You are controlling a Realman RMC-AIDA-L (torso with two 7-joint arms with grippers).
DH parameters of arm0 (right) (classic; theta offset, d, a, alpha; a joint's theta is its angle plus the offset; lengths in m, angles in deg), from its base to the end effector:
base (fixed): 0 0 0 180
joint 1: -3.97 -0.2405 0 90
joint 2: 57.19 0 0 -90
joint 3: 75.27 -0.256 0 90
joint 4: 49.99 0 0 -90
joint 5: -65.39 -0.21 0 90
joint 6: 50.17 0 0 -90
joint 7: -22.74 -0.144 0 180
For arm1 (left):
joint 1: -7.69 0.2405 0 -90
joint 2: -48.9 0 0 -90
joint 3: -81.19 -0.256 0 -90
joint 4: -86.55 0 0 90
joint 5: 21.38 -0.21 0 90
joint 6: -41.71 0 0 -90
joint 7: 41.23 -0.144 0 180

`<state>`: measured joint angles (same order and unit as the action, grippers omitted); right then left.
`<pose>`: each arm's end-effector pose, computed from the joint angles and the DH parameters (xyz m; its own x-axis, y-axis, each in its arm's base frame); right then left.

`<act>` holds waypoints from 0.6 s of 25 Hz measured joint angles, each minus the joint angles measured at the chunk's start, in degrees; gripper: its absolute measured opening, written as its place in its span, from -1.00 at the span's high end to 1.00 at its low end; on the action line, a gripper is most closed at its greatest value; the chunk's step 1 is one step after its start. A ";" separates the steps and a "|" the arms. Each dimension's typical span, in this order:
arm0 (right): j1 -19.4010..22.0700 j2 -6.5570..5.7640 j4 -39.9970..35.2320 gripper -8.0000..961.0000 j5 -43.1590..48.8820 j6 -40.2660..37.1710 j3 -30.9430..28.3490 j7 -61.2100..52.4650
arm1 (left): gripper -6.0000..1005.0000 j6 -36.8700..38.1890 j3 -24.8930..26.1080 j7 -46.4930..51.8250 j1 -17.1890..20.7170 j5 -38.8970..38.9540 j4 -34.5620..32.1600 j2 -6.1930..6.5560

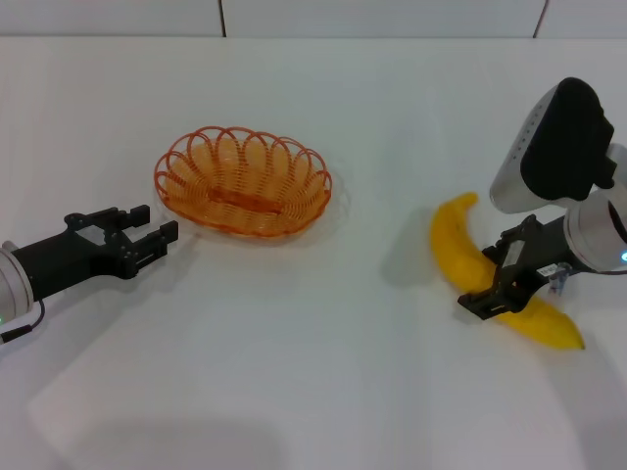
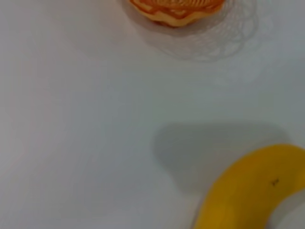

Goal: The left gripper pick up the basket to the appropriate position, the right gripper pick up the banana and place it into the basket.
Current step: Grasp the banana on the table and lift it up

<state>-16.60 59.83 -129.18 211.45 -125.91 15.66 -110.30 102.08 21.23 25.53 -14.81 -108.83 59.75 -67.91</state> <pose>0.2355 0.3213 -0.0210 0.8297 -0.4833 0.2794 -0.3467 -0.8383 -0.4207 -0.3308 0.3282 -0.0248 0.7645 0.3969 0.5080 0.6240 -0.6533 -0.4288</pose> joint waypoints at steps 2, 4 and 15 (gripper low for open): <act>-0.05 -0.04 0.00 -0.65 0.03 0.01 -0.07 0.00 | 0.00 0.00 0.01 0.01 0.00 0.00 0.00 0.00; -0.08 -0.06 -0.01 -0.62 0.05 0.02 -0.17 0.16 | 0.00 0.00 0.01 0.14 -0.04 0.00 0.00 0.00; 0.66 -0.12 -8.26 -0.05 -0.21 0.57 -0.36 0.84 | 0.00 0.01 0.01 0.31 0.01 0.01 0.00 0.00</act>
<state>-15.94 59.71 -137.44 211.24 -125.34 15.30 -109.46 102.09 21.25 25.84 -14.80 -108.83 59.75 -67.91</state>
